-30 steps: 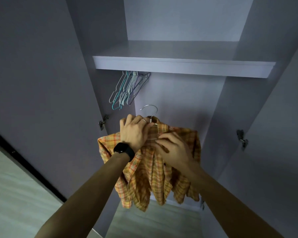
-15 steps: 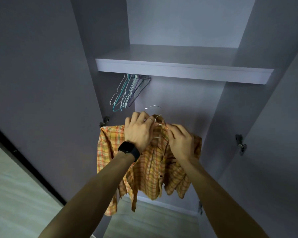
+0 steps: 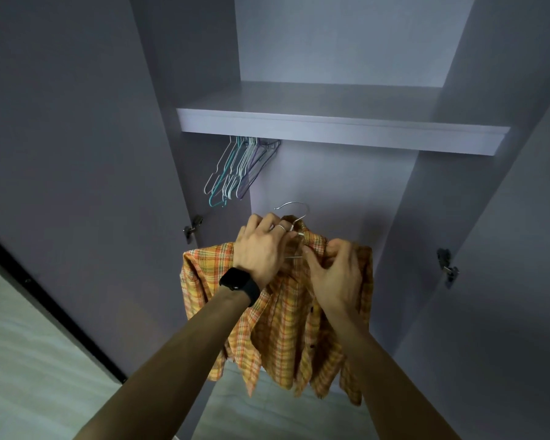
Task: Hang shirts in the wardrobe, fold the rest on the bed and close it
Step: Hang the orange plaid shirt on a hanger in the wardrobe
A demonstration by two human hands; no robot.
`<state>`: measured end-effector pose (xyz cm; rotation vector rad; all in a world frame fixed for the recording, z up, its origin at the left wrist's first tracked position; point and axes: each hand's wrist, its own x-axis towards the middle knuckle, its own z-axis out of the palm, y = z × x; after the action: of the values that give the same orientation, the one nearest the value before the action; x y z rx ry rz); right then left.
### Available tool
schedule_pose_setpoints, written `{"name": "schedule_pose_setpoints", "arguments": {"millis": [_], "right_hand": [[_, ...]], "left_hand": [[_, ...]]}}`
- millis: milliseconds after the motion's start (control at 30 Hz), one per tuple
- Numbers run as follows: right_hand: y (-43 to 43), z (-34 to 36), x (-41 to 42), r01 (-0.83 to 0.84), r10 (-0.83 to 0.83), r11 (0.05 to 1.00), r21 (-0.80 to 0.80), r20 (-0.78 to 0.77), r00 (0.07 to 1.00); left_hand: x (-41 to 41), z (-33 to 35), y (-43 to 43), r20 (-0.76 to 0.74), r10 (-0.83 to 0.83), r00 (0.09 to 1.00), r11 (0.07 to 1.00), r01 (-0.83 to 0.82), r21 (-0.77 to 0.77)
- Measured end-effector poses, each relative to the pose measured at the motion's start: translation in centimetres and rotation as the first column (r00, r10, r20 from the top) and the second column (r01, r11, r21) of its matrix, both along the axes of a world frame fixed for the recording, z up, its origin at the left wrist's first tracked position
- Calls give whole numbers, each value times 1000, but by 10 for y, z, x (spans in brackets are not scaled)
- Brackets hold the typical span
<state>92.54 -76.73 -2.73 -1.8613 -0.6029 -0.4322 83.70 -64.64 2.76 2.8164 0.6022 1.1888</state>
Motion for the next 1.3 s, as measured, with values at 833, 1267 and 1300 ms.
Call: {"name": "schedule_pose_setpoints", "arguments": {"millis": [833, 1267, 1300], "right_hand": [[-35, 36, 75, -327, 488, 750, -575, 146, 861], [-36, 7, 89, -268, 406, 695, -667, 56, 912], [-37, 5, 90, -254, 383, 694, -674, 47, 922]], "left_hand": [[4, 28, 21, -298, -178, 938, 953, 88, -291], [48, -11, 24, -259, -184, 948, 901, 57, -431], [53, -12, 27, -284, -206, 936, 903, 70, -425]]}}
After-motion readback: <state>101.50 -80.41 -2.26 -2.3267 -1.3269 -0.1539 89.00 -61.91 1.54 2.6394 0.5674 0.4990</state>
